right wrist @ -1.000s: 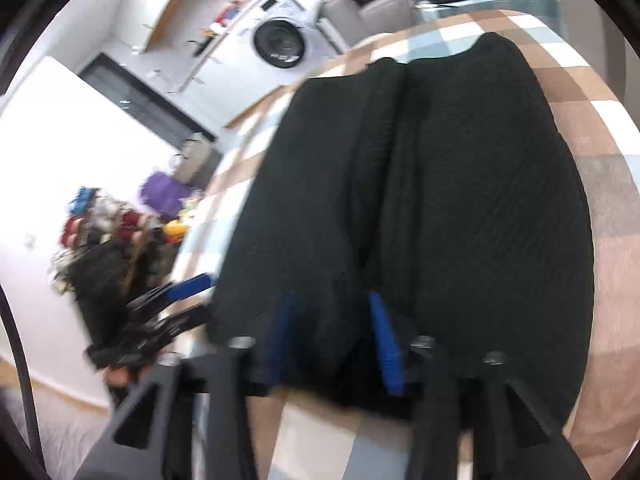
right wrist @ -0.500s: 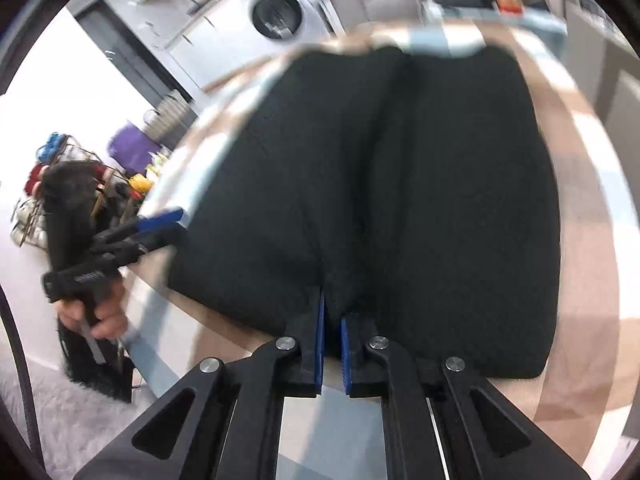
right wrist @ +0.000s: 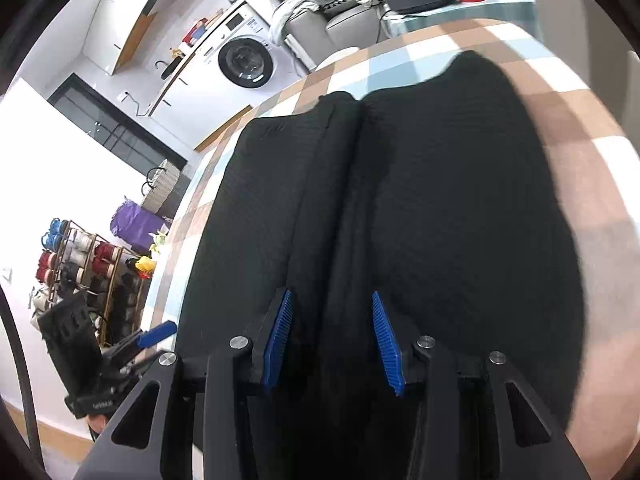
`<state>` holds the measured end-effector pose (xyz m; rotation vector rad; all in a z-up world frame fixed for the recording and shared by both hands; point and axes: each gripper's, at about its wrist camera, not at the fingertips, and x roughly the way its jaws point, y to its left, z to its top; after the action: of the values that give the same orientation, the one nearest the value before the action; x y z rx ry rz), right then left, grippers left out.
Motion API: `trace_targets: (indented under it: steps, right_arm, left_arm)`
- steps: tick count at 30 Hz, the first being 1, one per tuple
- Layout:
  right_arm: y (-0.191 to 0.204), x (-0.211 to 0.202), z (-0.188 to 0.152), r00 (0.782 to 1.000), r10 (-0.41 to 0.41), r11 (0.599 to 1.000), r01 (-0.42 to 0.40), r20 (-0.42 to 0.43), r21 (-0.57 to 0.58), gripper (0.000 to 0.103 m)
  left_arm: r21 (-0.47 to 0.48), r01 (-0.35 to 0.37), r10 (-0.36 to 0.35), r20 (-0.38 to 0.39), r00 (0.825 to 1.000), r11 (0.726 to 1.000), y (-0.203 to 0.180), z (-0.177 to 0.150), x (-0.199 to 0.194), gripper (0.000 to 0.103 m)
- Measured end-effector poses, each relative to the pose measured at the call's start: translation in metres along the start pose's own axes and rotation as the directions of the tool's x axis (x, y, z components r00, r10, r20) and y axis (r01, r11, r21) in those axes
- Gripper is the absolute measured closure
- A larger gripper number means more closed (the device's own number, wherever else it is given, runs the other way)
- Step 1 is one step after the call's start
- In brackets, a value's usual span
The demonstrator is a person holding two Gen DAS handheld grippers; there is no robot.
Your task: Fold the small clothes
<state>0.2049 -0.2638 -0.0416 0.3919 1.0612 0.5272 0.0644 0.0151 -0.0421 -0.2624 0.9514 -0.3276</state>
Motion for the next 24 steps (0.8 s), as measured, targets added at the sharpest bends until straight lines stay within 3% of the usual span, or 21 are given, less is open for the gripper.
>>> trace_targets:
  steps: [3,7,9,11,12,15,18,21,24]
  right_arm:
    - [0.000,0.009,0.019,1.000,0.024,1.000,-0.024,0.008,-0.009,0.061]
    - [0.005,0.023,0.027,1.000,-0.007,0.999,0.007,0.005,-0.048,0.063]
    - [0.007,0.020,0.023,0.999,-0.042,0.996,0.044,0.021,-0.083,0.074]
    - [0.012,0.020,0.023,0.999,-0.044,0.992,0.048,0.032,-0.120,0.091]
    - [0.016,0.019,0.024,0.998,-0.052,0.989,0.058,0.042,-0.136,0.092]
    - [0.039,-0.006,0.028,0.992,-0.035,0.971,0.062,0.118,-0.230,0.093]
    - [0.057,-0.049,0.029,0.975,-0.068,0.947,0.130,0.210,-0.295,0.093]
    - [0.034,-0.076,0.027,0.953,-0.171,0.938,0.235,0.250,-0.255,0.093]
    - [-0.018,-0.059,0.028,0.955,-0.256,0.953,0.275,0.150,-0.128,0.093]
  left_arm:
    - [-0.005,-0.004,0.004,-0.006,1.000,1.000,0.003,0.002,0.003,0.032]
    - [-0.006,-0.003,0.003,-0.012,1.000,1.000,0.004,0.005,0.008,0.032]
    - [-0.006,-0.004,0.004,-0.013,1.000,1.000,0.004,0.007,0.010,0.032]
    - [-0.008,0.002,-0.002,-0.007,1.000,1.000,0.003,0.010,0.010,0.032]
    - [-0.011,0.004,-0.004,-0.002,1.000,1.000,0.003,0.012,0.009,0.032]
    - [-0.007,0.018,-0.017,0.023,1.000,1.000,0.000,0.018,0.002,0.032]
    - [0.007,0.028,-0.028,0.052,0.998,1.000,-0.005,0.024,-0.008,0.032]
    - [0.019,0.033,-0.034,0.062,0.997,0.999,-0.009,0.026,-0.010,0.032]
    - [0.014,0.033,-0.034,0.040,0.999,0.999,-0.010,0.026,0.000,0.032]
